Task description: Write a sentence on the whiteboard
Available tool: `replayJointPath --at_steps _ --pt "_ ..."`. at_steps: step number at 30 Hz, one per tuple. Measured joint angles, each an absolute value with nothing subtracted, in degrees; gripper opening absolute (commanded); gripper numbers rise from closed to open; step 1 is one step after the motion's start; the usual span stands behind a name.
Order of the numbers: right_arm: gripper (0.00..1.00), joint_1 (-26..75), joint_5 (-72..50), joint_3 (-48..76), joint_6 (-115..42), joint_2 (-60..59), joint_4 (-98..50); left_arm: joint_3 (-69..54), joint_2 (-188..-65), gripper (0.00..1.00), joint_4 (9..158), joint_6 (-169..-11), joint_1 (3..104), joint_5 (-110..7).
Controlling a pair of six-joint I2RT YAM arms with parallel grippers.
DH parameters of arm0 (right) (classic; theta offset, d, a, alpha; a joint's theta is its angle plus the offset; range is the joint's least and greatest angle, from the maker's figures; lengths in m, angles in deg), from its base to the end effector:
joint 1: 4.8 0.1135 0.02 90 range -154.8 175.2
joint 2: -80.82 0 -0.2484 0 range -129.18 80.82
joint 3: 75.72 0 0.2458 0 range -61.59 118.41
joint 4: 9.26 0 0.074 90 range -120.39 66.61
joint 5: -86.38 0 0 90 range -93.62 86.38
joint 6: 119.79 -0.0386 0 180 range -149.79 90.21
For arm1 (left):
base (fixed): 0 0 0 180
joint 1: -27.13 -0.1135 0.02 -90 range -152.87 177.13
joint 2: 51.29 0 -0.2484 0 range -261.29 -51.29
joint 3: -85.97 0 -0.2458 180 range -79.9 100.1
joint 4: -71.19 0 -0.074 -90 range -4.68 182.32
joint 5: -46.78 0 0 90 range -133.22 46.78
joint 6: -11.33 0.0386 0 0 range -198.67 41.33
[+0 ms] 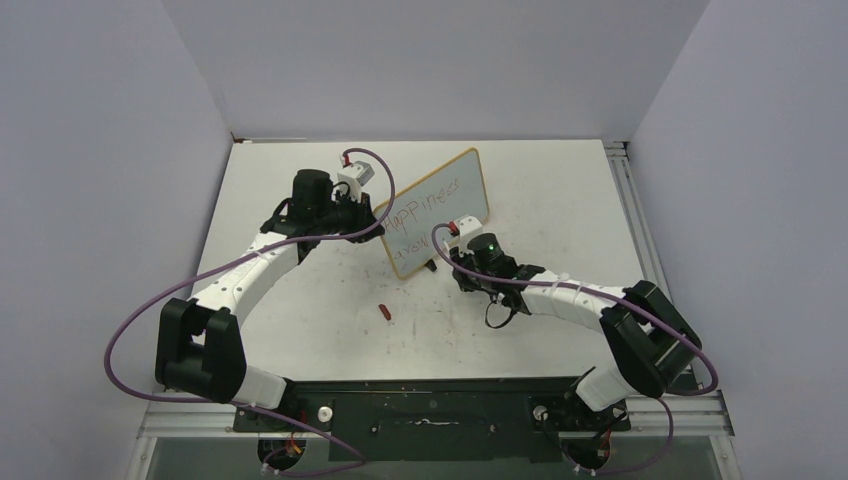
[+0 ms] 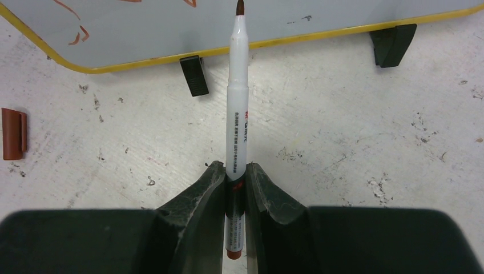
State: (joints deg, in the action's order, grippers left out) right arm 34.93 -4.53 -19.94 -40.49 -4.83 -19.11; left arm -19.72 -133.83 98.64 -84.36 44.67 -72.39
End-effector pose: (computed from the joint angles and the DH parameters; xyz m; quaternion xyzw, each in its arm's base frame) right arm 0.2310 0.1928 0.1668 -0.2302 0.8755 0.1875 0.3813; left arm 0.2980 -0.1139 0.2618 0.2032 0.8446 -0.3084 0.3876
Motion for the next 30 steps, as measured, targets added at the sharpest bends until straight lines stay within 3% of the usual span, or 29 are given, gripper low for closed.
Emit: replayJointPath --at_steps 30 --pt "0.05 34.9 -6.1 -14.7 -38.8 -11.7 -17.4 -19.7 -133.8 0.0 98.6 -84.4 44.7 -72.4"
